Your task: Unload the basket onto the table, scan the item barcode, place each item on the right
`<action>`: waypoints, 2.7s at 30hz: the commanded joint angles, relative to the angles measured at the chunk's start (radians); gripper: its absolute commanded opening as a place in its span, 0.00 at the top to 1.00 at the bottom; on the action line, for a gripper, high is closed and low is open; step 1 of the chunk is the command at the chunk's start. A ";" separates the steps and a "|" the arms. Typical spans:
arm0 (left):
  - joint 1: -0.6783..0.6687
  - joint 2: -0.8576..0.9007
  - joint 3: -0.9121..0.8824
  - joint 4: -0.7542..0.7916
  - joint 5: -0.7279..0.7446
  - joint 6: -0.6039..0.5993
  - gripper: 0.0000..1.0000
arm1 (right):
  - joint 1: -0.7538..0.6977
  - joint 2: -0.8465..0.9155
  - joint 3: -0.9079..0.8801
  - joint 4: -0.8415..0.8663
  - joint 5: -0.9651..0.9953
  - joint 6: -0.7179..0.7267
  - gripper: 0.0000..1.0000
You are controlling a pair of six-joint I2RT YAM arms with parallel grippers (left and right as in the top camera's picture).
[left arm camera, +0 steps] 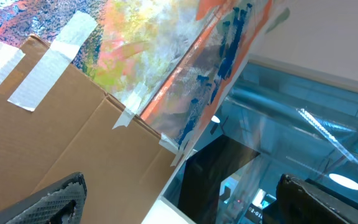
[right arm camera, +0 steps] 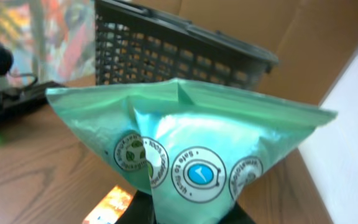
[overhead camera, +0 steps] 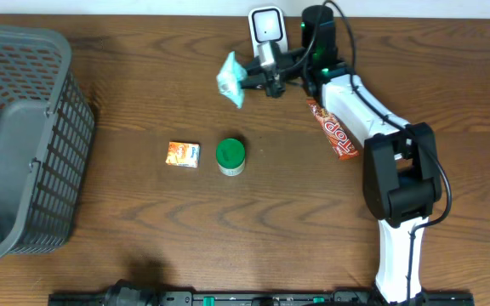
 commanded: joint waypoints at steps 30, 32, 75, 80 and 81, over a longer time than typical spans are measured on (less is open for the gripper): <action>0.000 -0.008 -0.002 0.005 -0.006 0.018 0.02 | 0.046 0.000 0.005 0.491 -0.020 0.537 0.99; 0.000 -0.008 -0.002 0.005 -0.006 0.018 0.02 | 0.019 0.000 0.005 0.452 -0.020 0.626 0.99; 0.000 -0.008 -0.002 0.005 -0.006 0.018 0.02 | -0.187 -0.108 -0.067 -0.885 0.994 0.847 0.99; 0.000 -0.008 -0.002 0.005 -0.006 0.018 0.02 | -0.095 -0.196 -0.055 -0.918 1.333 0.863 0.99; 0.000 -0.008 -0.002 0.005 -0.006 0.018 0.02 | -0.068 -0.203 -0.042 -0.915 1.421 0.862 0.99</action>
